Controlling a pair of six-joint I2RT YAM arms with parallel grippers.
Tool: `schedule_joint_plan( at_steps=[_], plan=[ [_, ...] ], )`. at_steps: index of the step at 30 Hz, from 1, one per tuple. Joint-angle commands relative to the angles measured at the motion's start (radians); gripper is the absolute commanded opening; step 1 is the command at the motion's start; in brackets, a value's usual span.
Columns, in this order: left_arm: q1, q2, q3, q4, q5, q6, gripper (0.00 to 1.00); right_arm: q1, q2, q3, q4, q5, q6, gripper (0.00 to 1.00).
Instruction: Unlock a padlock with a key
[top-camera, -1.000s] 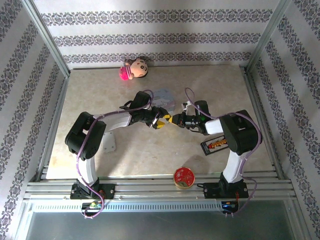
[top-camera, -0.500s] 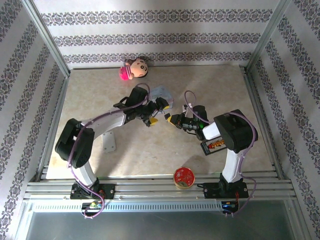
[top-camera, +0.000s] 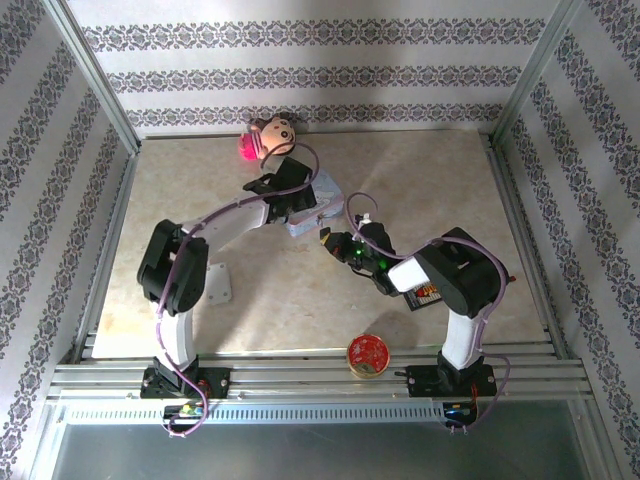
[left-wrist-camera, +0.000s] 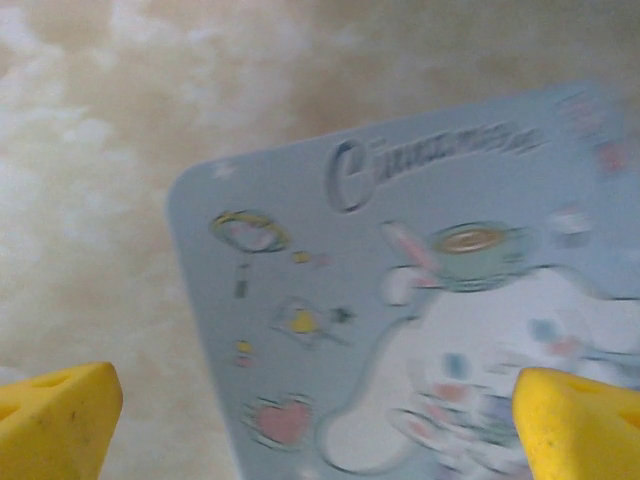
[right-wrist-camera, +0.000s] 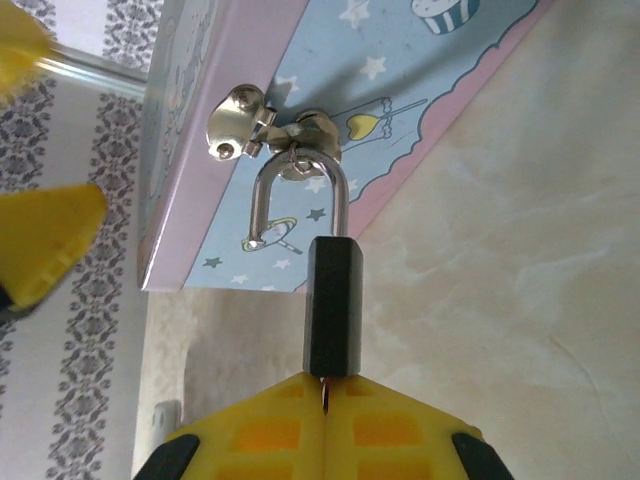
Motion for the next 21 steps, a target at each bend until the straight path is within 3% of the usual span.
schedule_joint_plan(
  at_steps=[1, 13, 21],
  plan=[
    [-0.018, 0.019, 0.033, -0.109, -0.134, 0.066, 0.99, 0.021, -0.045, -0.019, 0.024, 0.167, 0.024, 0.00],
    [-0.068, 0.049, -0.030, -0.057, -0.130, -0.014, 0.81, 0.035, -0.098, 0.019, -0.130, 0.295, 0.034, 0.00],
    [-0.098, 0.040, -0.071, 0.009, -0.106, -0.075, 0.72, 0.054, -0.087, 0.022, -0.092, 0.411, 0.086, 0.00]
  ],
)
